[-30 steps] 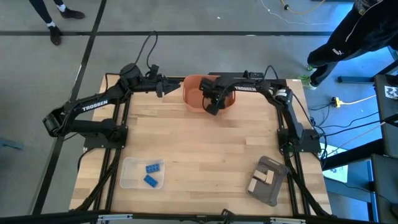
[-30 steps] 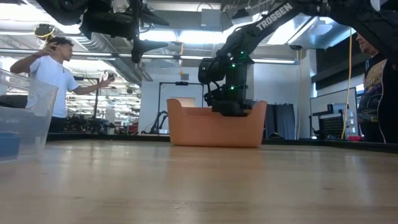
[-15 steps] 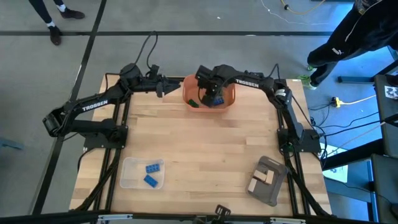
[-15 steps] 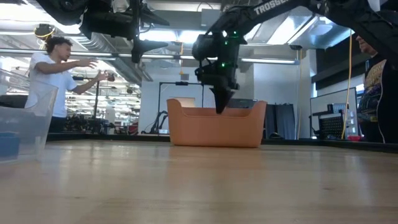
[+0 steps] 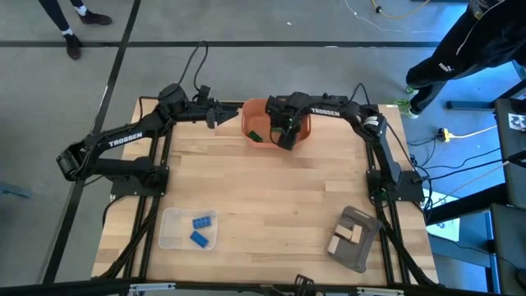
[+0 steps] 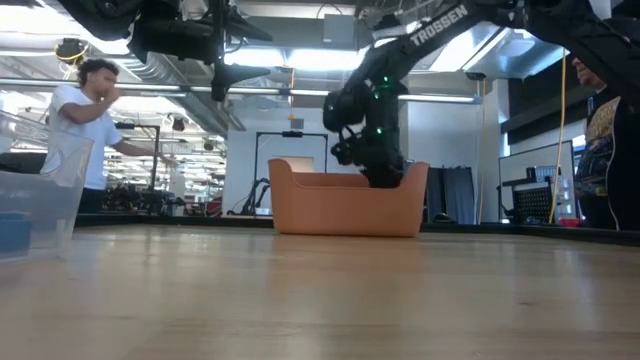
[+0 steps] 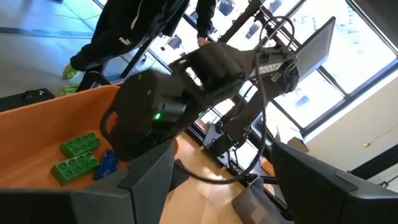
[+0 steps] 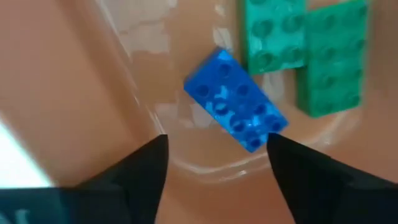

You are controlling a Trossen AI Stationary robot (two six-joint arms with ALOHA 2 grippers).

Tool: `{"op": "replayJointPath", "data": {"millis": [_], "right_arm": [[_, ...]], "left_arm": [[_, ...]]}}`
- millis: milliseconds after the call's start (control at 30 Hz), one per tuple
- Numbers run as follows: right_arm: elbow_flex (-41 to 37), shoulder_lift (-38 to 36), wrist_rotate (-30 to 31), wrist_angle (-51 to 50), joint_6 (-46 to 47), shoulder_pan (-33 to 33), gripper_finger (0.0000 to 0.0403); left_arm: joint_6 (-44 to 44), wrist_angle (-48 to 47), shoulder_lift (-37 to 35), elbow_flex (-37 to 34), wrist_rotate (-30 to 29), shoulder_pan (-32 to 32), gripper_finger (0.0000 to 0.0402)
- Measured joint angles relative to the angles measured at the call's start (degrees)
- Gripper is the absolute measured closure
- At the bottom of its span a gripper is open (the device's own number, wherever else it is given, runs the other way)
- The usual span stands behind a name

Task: Sort & place blocks by color
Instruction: Put the blue 8 stud game piece into the white transparent bin

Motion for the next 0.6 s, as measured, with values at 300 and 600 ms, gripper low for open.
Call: {"op": "replayJointPath", "data": {"millis": [300,600], "right_arm": [[-6.18,-0.28,6.49,6.17,-0.18,0.21,0.0109],[-2.08,-0.09,7.48,4.5,-1.83,0.23,0.0118]], "left_arm": [[-0.01,0.0,0.0,0.0,-0.02,-0.02,0.014],[-1.14,0.0,0.0,0.0,0.03,0.0,0.014]]}}
